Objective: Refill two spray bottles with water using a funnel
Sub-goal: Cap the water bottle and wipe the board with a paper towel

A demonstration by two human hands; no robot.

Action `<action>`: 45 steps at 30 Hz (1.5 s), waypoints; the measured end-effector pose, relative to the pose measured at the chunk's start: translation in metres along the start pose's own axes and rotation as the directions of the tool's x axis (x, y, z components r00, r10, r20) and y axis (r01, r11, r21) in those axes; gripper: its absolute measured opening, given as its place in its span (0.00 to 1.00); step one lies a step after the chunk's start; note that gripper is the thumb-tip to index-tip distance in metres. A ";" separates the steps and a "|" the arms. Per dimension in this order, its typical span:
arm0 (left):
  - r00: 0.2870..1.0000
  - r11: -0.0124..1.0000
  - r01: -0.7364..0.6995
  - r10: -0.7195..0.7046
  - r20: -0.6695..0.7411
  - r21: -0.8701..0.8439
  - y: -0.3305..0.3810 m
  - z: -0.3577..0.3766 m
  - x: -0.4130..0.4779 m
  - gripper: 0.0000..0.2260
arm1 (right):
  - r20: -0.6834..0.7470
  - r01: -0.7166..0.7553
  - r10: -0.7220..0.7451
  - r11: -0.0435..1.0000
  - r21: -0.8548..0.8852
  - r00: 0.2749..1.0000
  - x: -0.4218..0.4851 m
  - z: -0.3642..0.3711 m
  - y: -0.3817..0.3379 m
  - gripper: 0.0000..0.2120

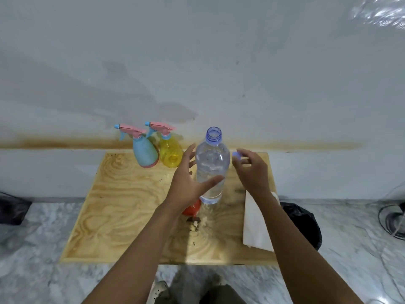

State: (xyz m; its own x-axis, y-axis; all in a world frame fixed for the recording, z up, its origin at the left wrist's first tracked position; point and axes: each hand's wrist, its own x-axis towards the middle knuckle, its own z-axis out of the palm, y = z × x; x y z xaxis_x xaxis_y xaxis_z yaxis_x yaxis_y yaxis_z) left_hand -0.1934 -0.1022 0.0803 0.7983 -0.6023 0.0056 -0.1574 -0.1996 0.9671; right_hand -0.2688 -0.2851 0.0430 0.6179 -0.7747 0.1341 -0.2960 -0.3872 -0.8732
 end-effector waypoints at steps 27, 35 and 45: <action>0.997 0.996 -0.059 0.056 -0.053 -0.069 0.010 0.002 0.008 0.31 | 0.581 0.551 -0.239 0.705 -0.447 0.778 0.014 -0.056 -0.183 0.17; 0.997 0.995 -0.063 0.059 -0.057 -0.078 0.008 0.003 0.008 0.33 | 0.753 0.678 -0.175 0.594 -0.433 0.634 0.028 -0.070 -0.198 0.17; 0.995 0.993 -0.084 0.079 -0.061 -0.086 0.008 0.005 0.005 0.33 | 0.629 0.571 -0.118 0.569 -0.592 0.769 0.020 -0.056 -0.202 0.22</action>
State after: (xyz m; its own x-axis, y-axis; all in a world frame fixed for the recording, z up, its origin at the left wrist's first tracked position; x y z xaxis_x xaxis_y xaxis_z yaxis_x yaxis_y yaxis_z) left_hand -0.1940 -0.1105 0.0869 0.8172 -0.5680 0.0978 -0.1737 -0.0809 0.9815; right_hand -0.2377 -0.2501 0.2484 0.9679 -0.2353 -0.0882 -0.2461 -0.9587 -0.1429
